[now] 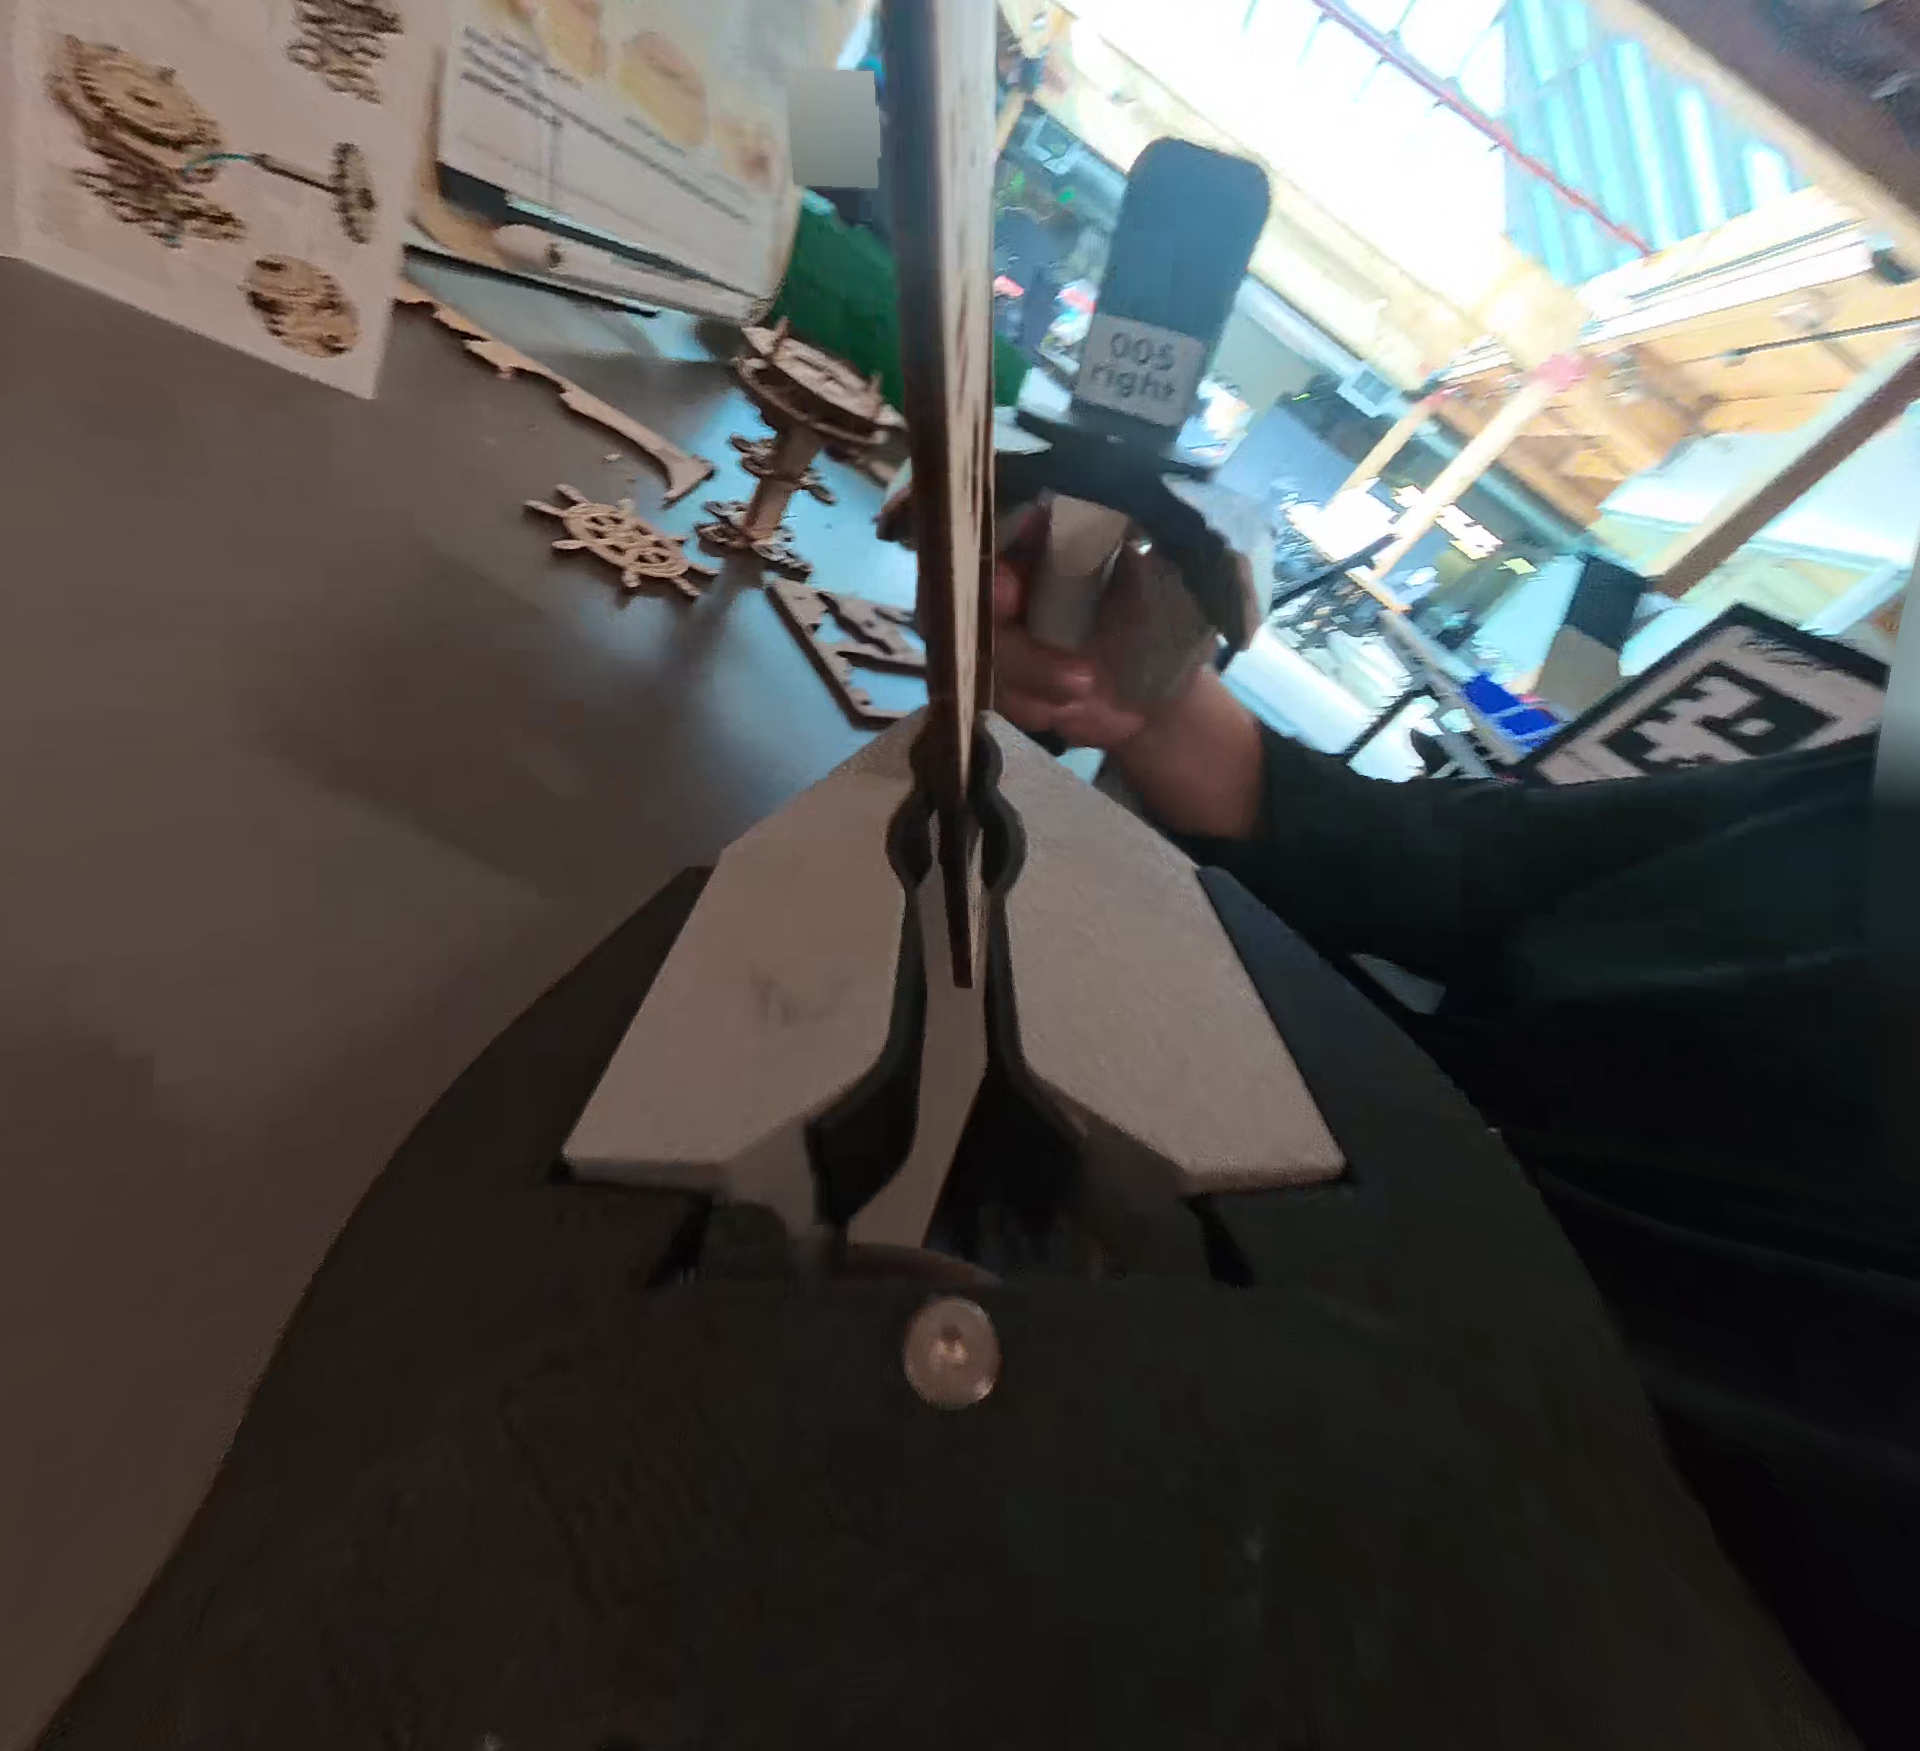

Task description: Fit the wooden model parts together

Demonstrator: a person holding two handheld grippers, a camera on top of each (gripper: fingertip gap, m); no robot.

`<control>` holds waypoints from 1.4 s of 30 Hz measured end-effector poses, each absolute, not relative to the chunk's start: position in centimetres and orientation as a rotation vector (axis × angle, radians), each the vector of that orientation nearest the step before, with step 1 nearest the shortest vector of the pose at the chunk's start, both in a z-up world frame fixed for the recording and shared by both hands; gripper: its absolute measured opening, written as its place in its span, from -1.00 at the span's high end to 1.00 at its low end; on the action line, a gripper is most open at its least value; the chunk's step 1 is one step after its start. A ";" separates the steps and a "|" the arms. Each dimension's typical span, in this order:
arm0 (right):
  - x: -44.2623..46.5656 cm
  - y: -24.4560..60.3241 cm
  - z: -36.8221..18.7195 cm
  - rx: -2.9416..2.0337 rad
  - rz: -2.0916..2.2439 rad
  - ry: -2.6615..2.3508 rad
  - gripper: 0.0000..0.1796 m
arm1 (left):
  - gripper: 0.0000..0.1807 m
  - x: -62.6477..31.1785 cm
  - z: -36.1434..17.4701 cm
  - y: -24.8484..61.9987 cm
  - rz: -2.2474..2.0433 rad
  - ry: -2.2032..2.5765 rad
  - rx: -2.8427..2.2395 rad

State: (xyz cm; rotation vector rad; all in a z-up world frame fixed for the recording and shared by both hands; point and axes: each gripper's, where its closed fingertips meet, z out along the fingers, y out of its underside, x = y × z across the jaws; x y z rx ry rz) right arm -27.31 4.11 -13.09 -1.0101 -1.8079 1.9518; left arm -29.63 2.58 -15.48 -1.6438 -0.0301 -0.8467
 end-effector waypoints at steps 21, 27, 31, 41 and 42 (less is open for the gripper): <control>-30.2 2.8 -14.2 -0.947 1.802 -1.886 0.90 | 0.91 -29.8 -15.2 3.2 -0.925 -0.112 -1.615; -31.3 3.6 -17.2 -1.104 1.612 -1.952 0.96 | 0.96 -32.0 -14.4 3.0 -0.803 -0.133 -1.556; -32.3 5.3 -18.7 -1.190 1.366 -1.933 0.81 | 0.98 -31.9 -15.5 3.6 -0.693 -0.114 -1.643; -29.4 7.2 -17.8 -1.232 1.367 -1.900 0.31 | 0.99 -36.0 -13.6 0.2 -0.730 -0.194 -1.560; -29.2 7.6 -18.4 -1.268 1.323 -1.906 0.35 | 0.99 -36.8 -13.5 -0.6 -0.737 -0.213 -1.577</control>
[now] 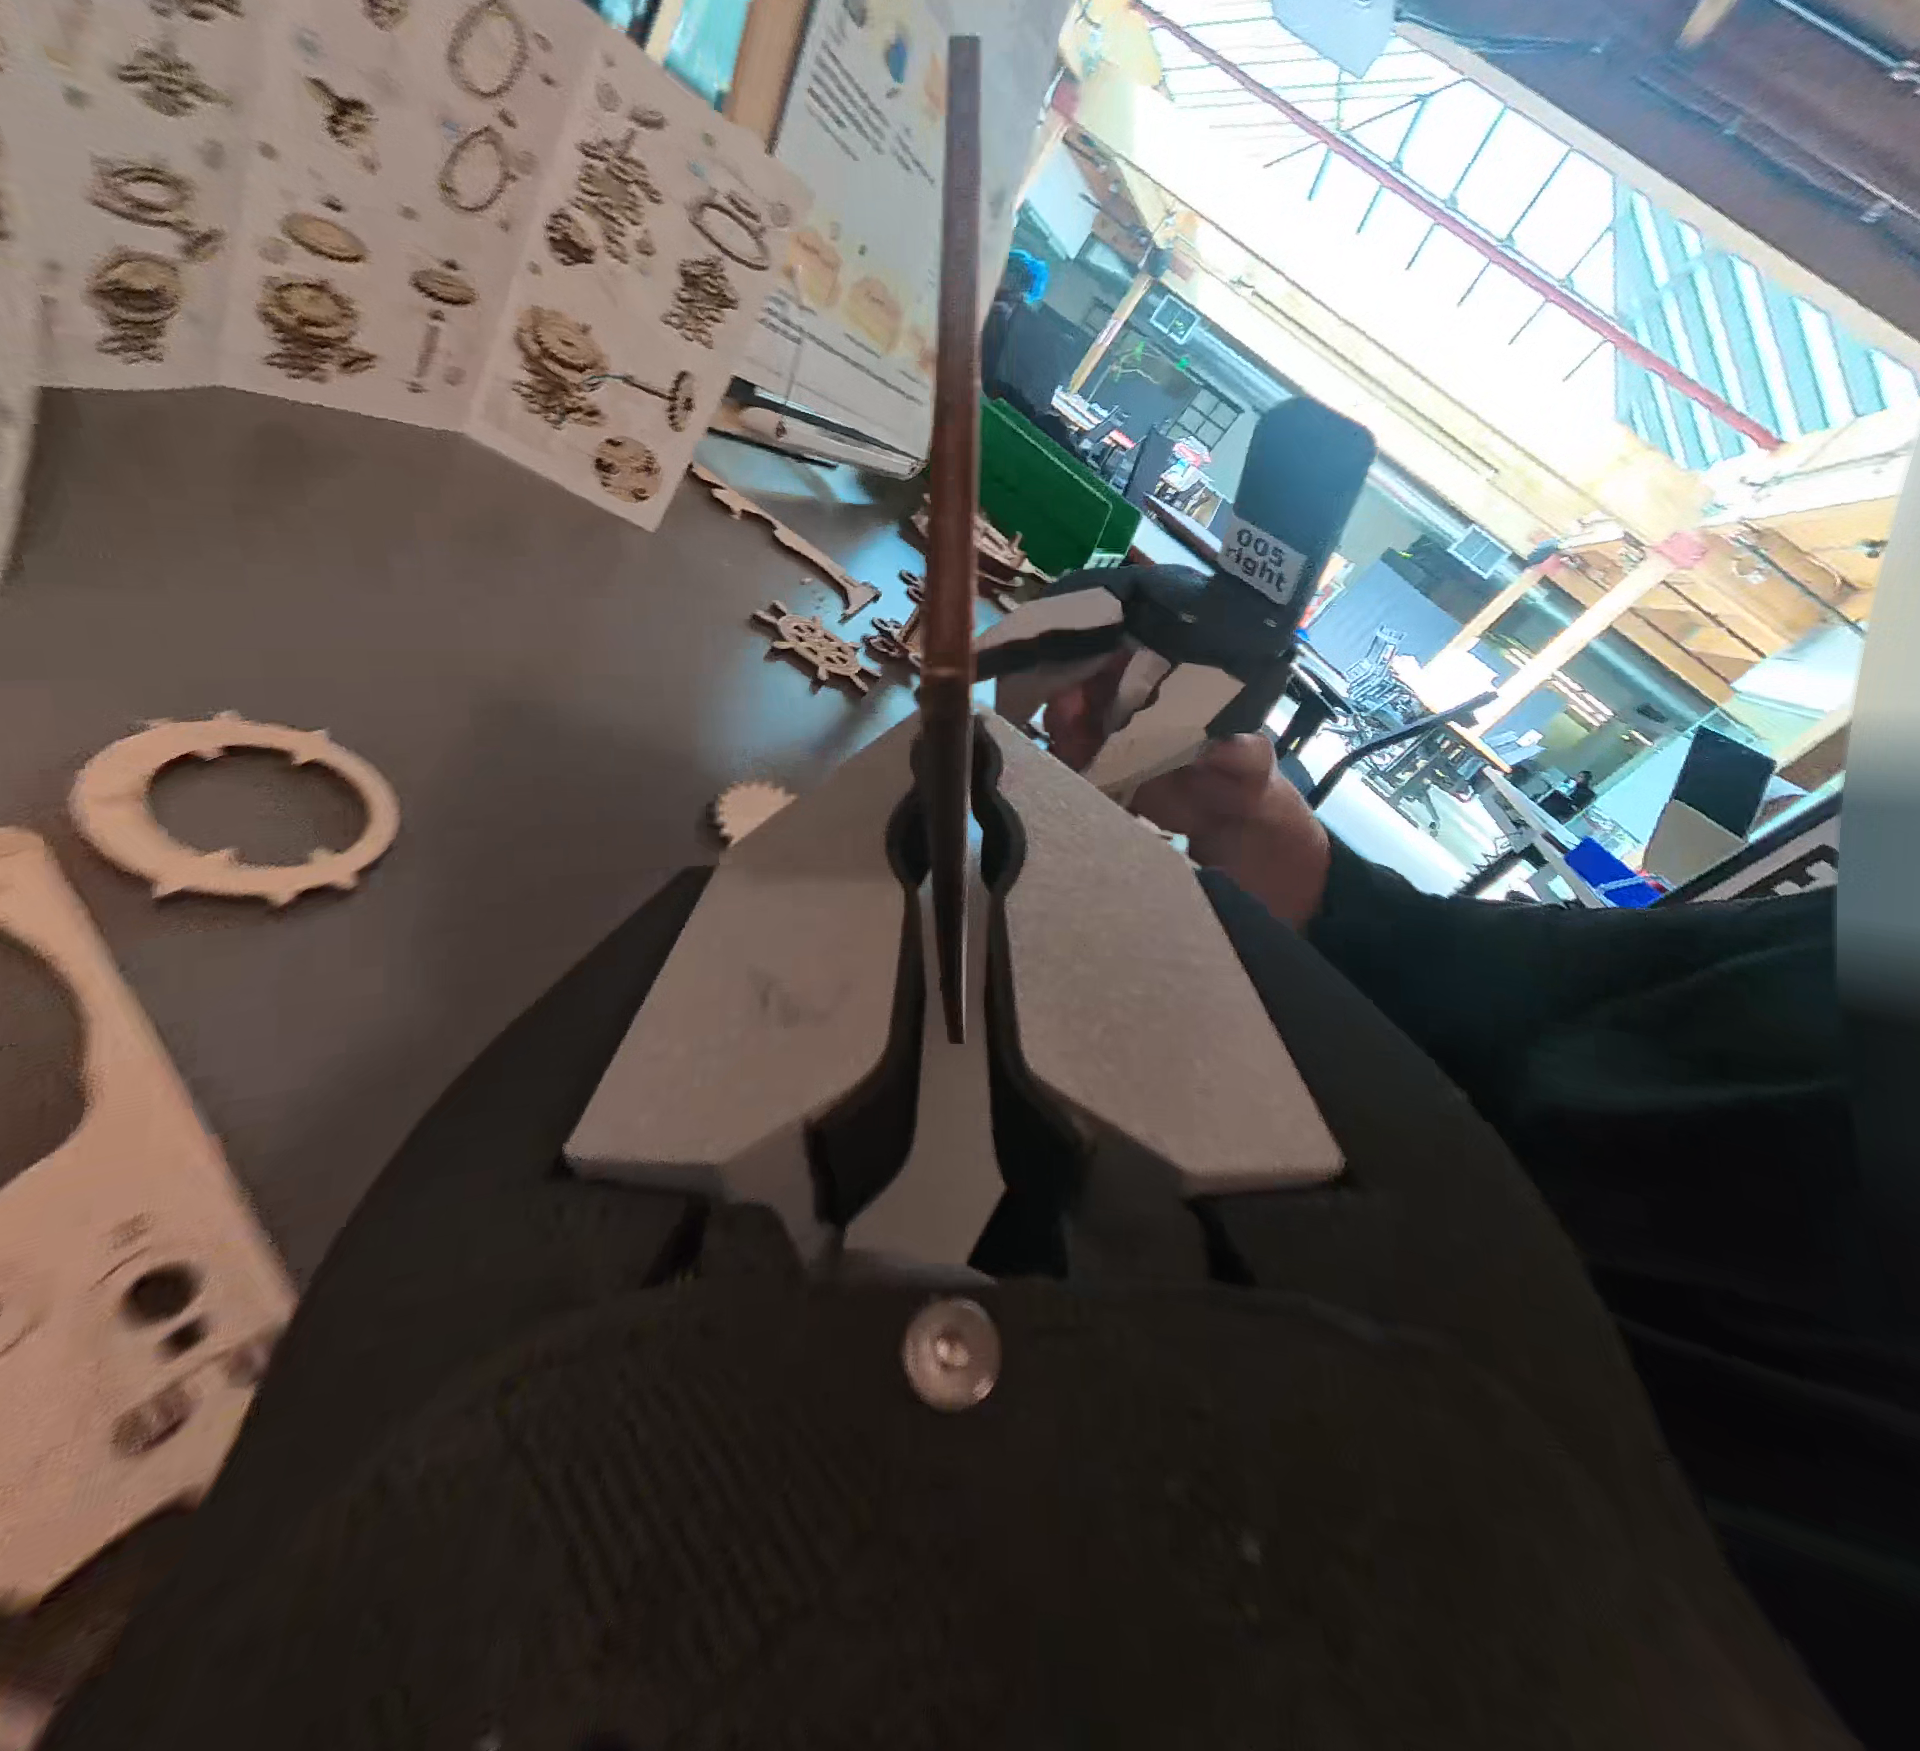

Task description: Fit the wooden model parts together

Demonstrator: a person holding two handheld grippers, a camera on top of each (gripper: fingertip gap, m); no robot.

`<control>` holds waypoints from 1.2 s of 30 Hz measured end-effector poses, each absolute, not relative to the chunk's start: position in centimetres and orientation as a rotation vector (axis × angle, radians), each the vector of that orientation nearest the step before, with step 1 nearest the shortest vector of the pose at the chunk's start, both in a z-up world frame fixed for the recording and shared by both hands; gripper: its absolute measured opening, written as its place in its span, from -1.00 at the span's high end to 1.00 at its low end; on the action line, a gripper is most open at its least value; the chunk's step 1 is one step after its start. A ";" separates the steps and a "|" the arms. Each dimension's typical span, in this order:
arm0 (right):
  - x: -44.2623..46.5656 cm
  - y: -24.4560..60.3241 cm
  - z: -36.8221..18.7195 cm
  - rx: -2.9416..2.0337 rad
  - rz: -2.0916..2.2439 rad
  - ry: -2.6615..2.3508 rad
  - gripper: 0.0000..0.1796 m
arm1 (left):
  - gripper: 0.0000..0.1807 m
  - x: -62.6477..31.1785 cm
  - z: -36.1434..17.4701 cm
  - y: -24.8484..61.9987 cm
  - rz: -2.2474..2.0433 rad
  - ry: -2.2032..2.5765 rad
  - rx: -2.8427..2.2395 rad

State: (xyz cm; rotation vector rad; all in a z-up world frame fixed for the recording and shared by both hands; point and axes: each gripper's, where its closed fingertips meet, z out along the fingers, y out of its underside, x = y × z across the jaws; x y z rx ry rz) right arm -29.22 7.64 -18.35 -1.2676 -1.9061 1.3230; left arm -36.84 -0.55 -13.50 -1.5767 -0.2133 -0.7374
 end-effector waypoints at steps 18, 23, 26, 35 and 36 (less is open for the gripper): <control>-35.1 8.1 -24.2 -1.390 0.760 -2.017 0.35 | 0.99 -38.3 -17.3 -0.9 -0.760 -0.249 -1.760; -34.9 9.6 -24.1 -1.384 0.711 -1.964 0.57 | 0.99 -37.3 -17.5 -0.8 -0.777 -0.211 -1.776; -34.4 9.1 -22.8 -1.340 0.805 -1.926 0.51 | 0.99 -36.6 -16.7 -0.8 -0.824 -0.183 -1.725; -29.8 2.1 -18.8 -1.216 1.494 -2.081 0.62 | 0.99 -33.7 -15.5 -0.2 -0.934 -0.147 -1.689; -29.8 1.9 -19.0 -1.216 1.503 -2.098 0.76 | 0.99 -33.3 -15.2 -0.1 -0.939 -0.139 -1.684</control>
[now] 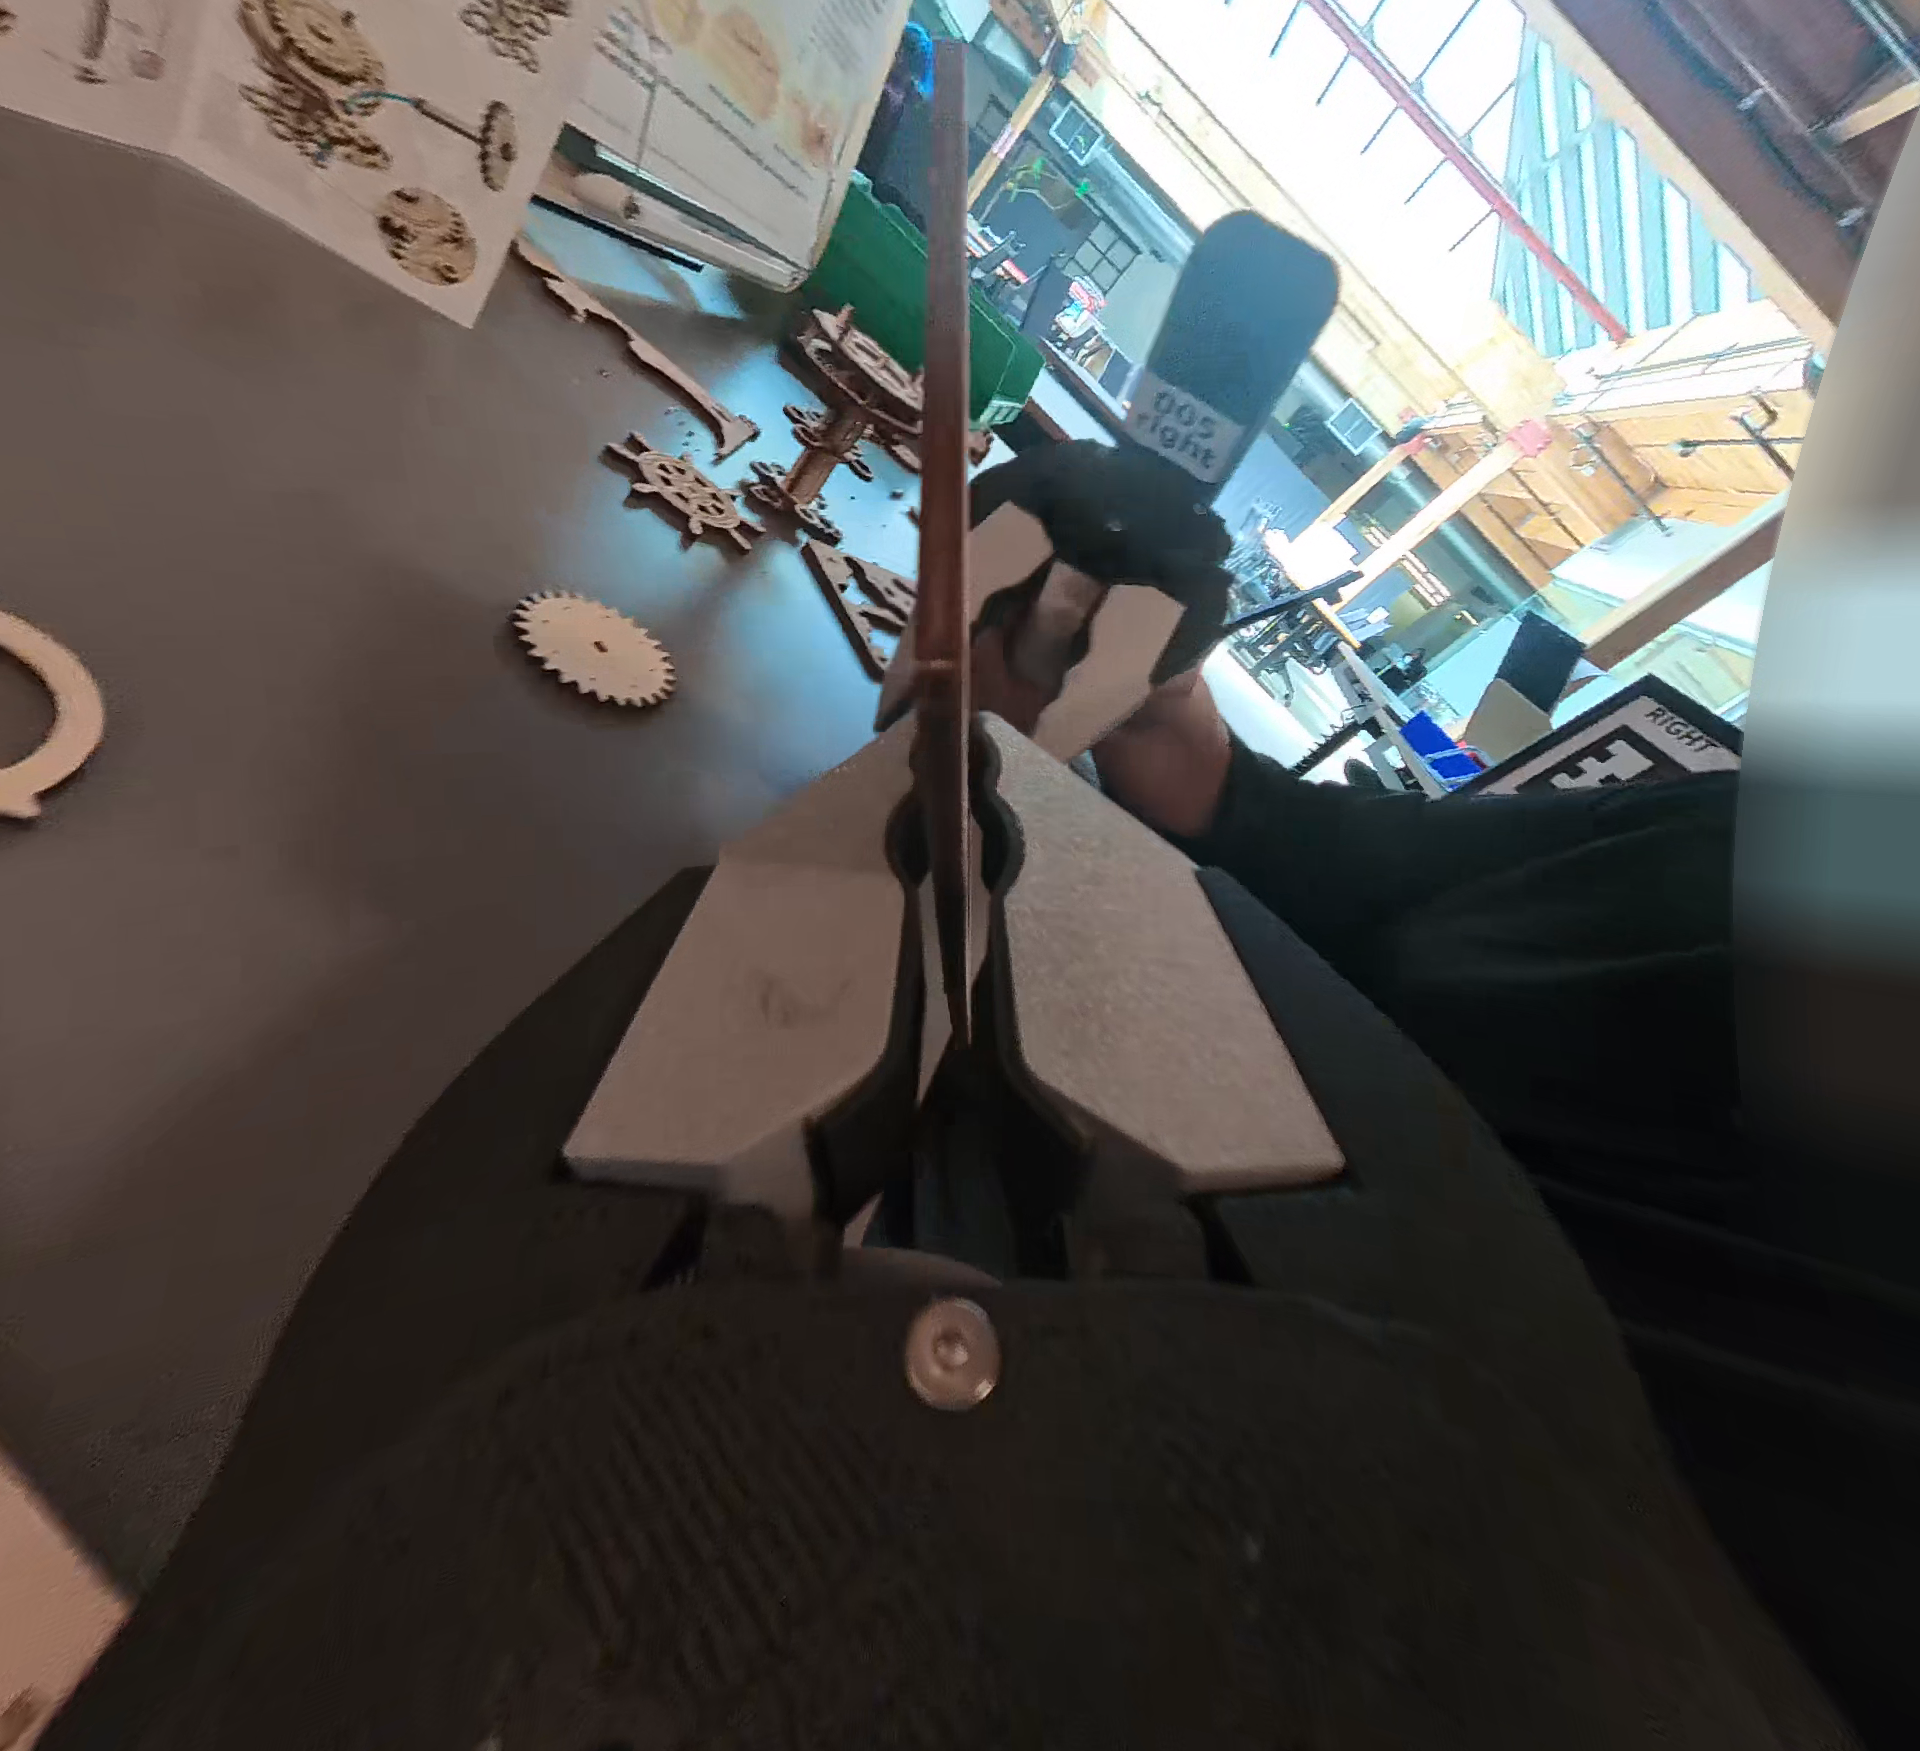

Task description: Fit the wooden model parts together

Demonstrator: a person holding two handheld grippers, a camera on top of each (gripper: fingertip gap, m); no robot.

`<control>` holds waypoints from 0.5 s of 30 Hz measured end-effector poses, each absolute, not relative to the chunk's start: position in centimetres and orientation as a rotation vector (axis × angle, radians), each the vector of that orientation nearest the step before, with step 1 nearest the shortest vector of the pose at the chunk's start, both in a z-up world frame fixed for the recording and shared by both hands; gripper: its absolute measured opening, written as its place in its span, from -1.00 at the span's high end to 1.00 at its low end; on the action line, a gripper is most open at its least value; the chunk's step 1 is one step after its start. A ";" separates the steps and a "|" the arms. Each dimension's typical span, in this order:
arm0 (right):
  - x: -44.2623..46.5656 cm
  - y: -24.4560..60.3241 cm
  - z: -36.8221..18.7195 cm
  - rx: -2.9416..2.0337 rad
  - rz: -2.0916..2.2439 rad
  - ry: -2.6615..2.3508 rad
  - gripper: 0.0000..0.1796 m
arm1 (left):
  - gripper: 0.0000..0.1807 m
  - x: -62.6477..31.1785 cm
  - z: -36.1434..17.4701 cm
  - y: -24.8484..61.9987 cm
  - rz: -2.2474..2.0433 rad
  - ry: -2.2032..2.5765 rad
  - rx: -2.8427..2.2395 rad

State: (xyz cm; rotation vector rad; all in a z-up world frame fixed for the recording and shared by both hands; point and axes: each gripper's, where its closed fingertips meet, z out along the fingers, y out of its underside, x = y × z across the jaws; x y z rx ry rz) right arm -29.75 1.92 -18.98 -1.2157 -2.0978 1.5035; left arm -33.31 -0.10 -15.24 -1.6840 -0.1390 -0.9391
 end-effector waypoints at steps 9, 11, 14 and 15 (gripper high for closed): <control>-27.9 2.3 -17.6 -1.300 1.824 -2.001 0.98 | 0.91 -32.9 -14.1 -0.3 -0.880 -0.202 -1.611; -27.8 2.4 -17.5 -1.342 1.888 -1.980 0.99 | 0.91 -33.0 -14.3 -0.3 -0.837 -0.213 -1.615; -27.6 2.5 -17.3 -1.394 1.992 -1.938 0.98 | 0.93 -32.8 -14.4 -0.4 -0.819 -0.223 -1.589; -27.5 2.6 -17.0 -1.408 2.041 -1.912 0.99 | 0.93 -32.7 -14.3 -0.5 -0.828 -0.228 -1.569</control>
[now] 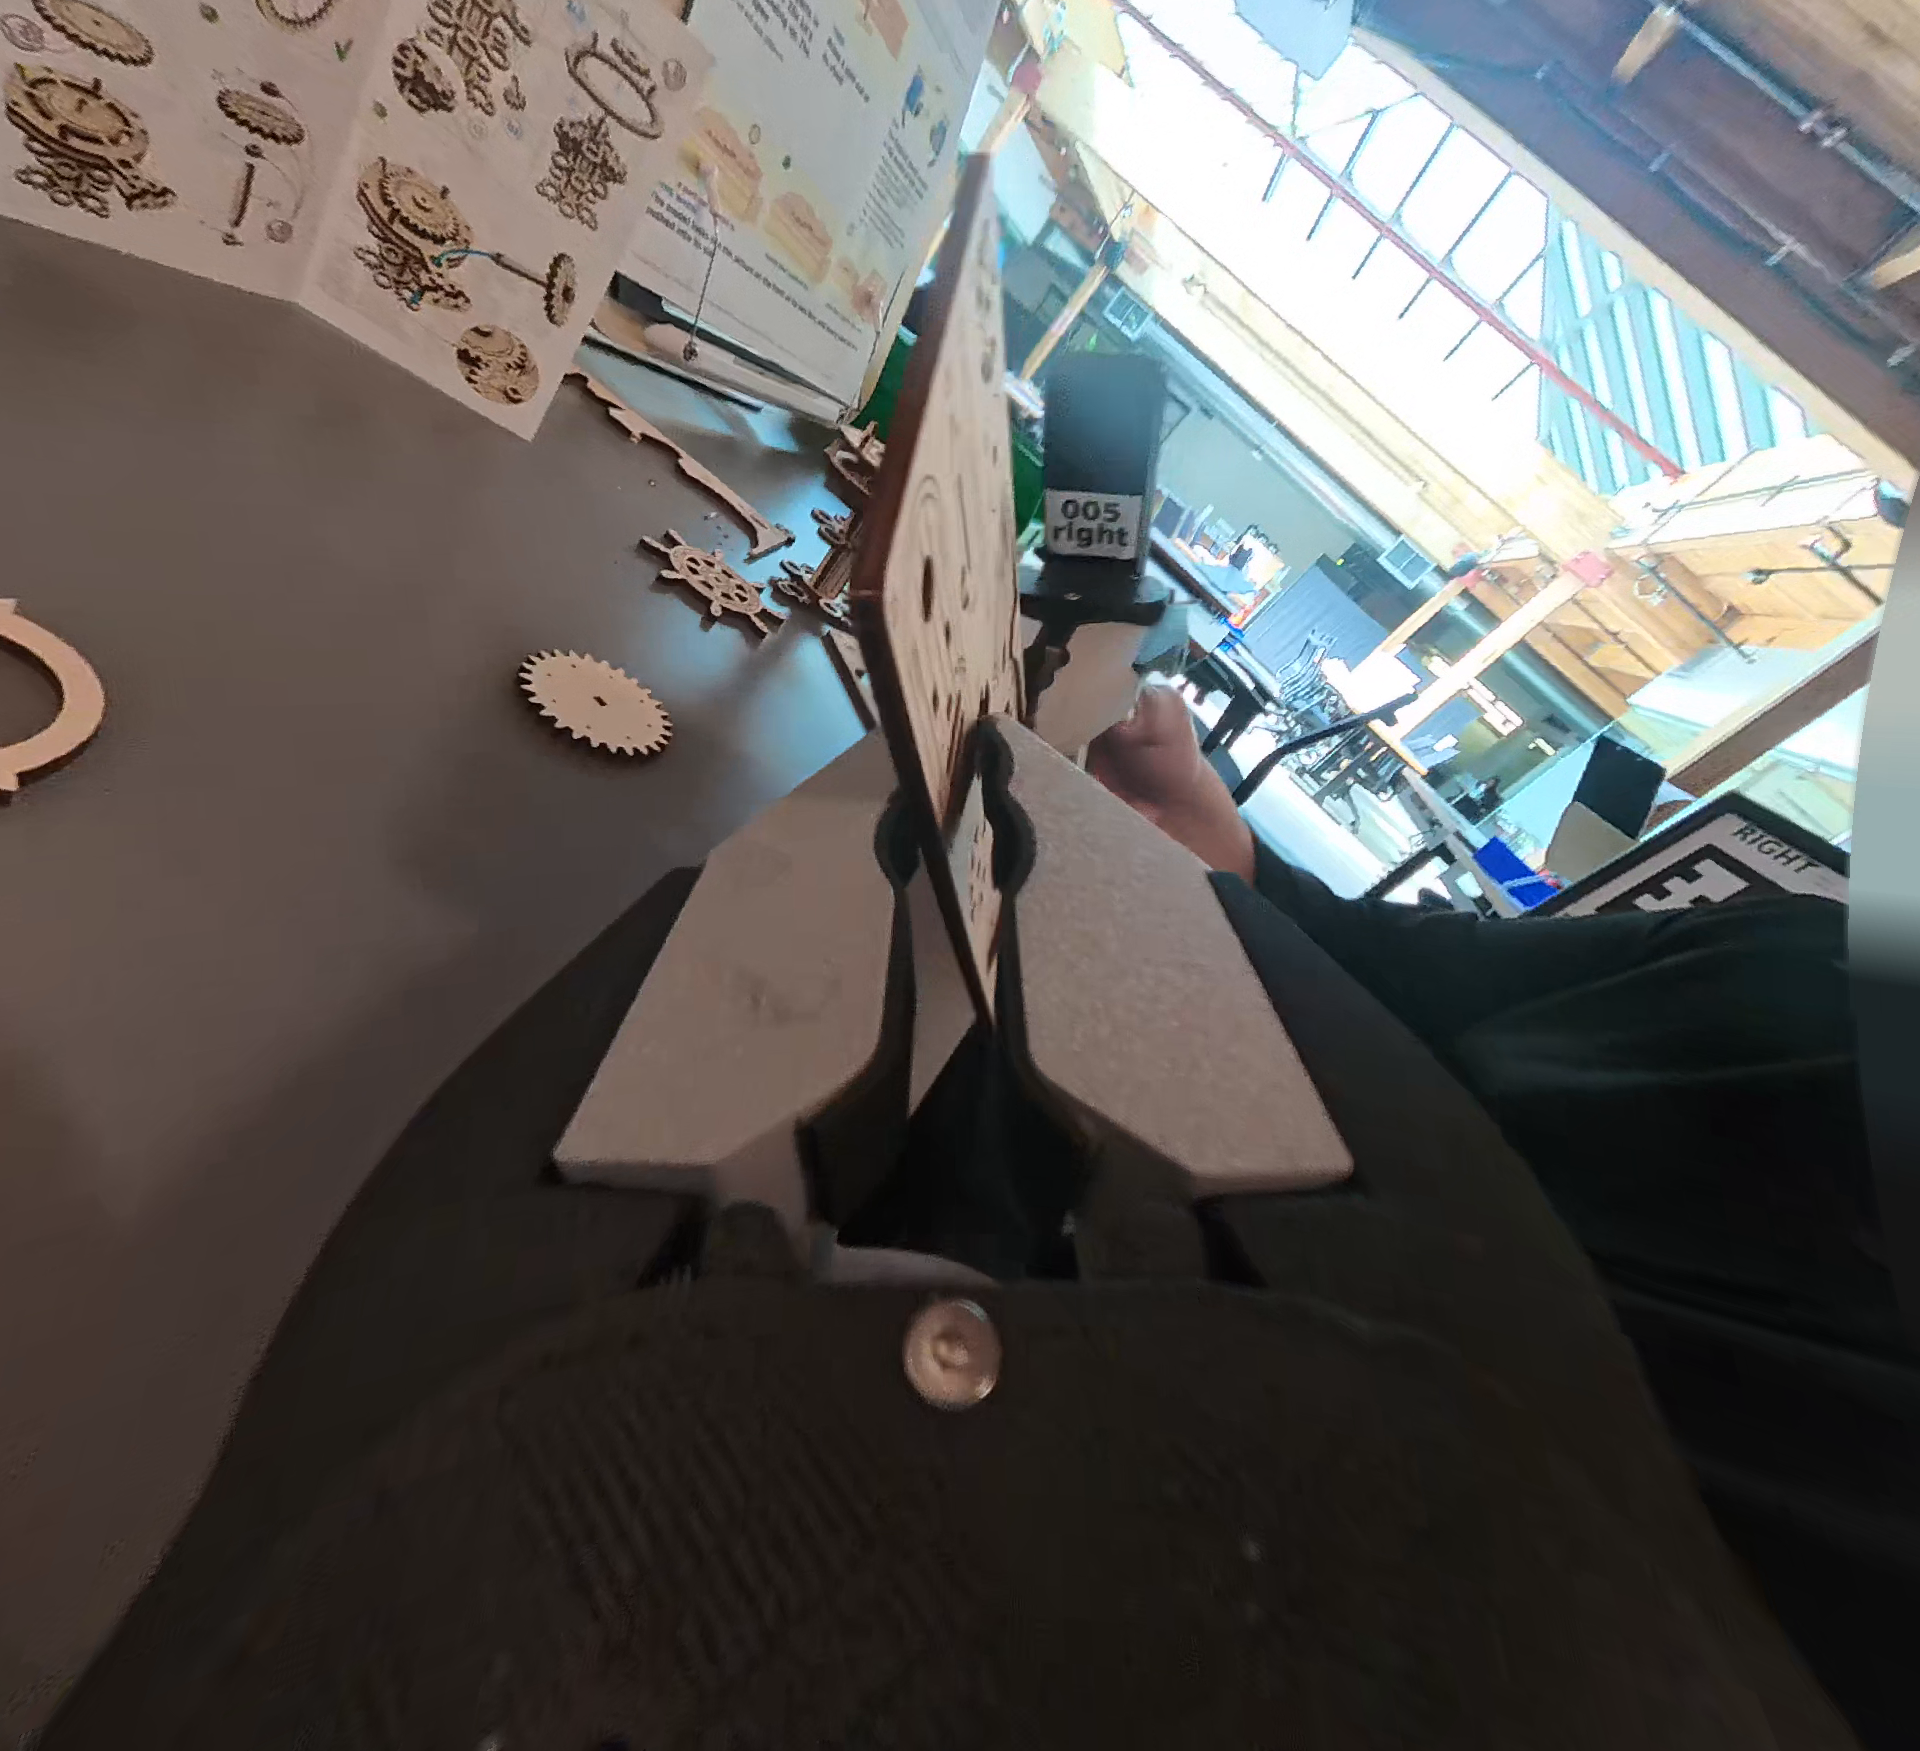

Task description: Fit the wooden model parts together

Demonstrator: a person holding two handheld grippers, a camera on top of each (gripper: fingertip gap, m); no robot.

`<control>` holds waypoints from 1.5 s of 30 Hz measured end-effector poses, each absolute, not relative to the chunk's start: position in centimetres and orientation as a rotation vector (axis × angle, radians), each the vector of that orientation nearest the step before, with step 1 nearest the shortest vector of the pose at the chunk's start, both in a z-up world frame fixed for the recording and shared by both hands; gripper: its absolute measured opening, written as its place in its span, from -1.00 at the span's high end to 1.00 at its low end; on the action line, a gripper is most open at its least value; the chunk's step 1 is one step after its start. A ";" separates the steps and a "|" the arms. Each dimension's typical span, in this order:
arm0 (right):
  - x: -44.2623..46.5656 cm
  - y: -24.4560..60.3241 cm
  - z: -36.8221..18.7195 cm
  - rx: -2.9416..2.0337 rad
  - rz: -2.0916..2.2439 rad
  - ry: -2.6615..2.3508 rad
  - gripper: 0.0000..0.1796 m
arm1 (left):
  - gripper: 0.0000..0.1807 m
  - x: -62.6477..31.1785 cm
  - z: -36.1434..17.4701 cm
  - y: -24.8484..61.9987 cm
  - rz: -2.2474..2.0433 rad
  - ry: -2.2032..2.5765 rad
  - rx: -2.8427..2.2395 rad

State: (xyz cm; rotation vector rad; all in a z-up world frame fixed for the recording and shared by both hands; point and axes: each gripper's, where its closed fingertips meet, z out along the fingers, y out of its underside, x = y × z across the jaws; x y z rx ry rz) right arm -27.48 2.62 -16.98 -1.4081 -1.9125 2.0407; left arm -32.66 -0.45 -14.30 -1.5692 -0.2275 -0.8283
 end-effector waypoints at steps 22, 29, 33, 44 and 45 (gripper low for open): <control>-27.1 5.4 -15.7 -1.409 2.191 -1.666 0.99 | 0.85 -30.6 -15.7 0.2 -0.789 -0.235 -1.593; -27.0 5.7 -15.4 -1.399 2.227 -1.626 0.99 | 0.76 -29.0 -16.2 -0.6 -0.740 -0.090 -1.672; -26.9 5.9 -15.2 -1.395 2.247 -1.605 1.00 | 0.69 -28.2 -16.3 -1.2 -0.713 -0.003 -1.682; -27.0 6.0 -15.2 -1.400 2.248 -1.594 0.99 | 0.86 -29.3 -16.4 -1.5 -0.703 -0.033 -1.663; -27.0 6.0 -15.2 -1.402 2.250 -1.593 0.98 | 0.86 -29.4 -16.4 -1.5 -0.704 -0.036 -1.662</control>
